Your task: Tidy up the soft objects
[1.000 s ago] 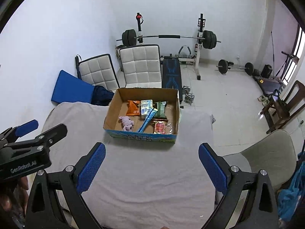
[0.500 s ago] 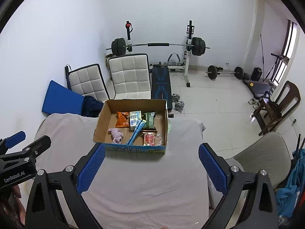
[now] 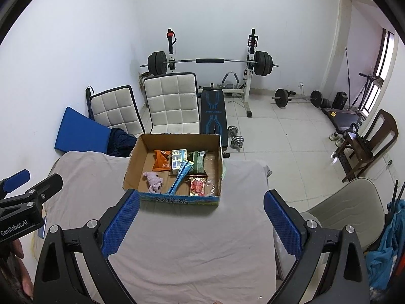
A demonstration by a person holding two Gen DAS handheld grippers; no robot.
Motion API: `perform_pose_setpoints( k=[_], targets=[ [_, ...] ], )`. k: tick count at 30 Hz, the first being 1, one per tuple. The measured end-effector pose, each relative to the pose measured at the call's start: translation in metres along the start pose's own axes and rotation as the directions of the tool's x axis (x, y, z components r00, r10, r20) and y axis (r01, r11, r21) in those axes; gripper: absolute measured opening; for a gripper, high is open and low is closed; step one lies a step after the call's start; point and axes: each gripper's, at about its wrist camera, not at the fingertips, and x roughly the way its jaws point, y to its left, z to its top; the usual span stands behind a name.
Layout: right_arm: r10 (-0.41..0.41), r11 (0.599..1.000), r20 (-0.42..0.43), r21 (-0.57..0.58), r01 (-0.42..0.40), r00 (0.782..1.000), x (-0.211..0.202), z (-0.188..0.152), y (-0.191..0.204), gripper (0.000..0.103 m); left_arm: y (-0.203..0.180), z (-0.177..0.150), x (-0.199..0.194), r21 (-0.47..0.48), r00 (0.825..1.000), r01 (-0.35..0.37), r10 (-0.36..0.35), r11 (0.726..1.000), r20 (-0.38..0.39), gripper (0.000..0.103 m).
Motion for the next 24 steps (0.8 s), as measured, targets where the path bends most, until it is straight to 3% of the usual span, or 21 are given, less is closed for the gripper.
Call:
perform_pose_setpoints(
  k=[24],
  targets=[
    [0.017,1.0,0.0,-0.02,-0.017,1.0,0.0016,0.0074,0.0024,0.1,-0.0001,0.0011,0.0033,0.005,1.0,0.004,-0.004,1.0,-0.013,0.101]
  ],
)
